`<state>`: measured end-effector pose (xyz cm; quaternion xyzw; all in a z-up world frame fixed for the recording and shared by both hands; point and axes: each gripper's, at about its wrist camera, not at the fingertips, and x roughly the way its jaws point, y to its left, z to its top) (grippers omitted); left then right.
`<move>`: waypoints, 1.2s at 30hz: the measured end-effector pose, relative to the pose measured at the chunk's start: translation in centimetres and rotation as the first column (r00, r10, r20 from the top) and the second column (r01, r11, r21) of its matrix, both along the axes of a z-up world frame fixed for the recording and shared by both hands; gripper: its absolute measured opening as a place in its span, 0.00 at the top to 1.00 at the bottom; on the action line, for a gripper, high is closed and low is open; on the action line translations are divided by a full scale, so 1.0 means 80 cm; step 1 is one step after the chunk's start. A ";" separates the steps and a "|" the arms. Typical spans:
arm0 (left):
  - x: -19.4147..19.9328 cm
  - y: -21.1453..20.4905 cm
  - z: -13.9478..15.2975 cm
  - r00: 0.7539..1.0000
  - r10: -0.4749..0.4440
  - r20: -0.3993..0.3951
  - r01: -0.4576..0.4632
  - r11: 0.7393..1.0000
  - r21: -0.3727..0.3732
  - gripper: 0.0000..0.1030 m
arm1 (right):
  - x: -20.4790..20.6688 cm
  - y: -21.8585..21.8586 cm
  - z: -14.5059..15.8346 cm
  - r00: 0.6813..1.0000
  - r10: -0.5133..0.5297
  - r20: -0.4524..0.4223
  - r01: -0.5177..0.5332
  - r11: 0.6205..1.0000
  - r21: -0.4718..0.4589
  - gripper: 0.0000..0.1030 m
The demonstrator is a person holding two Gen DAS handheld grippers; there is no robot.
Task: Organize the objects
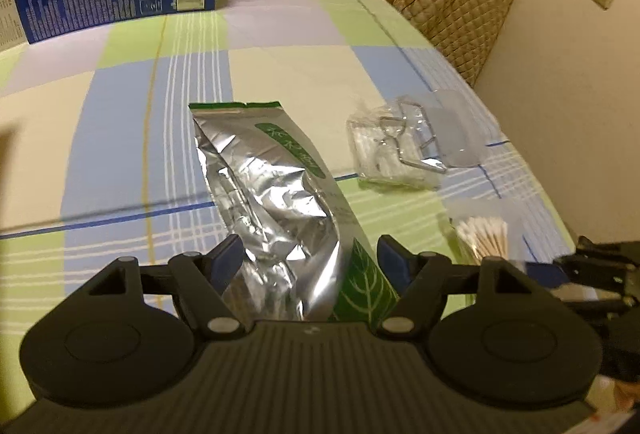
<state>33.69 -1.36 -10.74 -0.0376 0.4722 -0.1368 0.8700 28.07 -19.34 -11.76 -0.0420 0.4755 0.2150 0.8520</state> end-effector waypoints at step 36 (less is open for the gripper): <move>-0.139 0.045 0.033 0.989 -0.127 -0.075 0.135 0.985 0.110 0.13 | -0.060 0.005 0.000 0.992 0.106 -0.067 -0.110 0.993 -0.050 0.67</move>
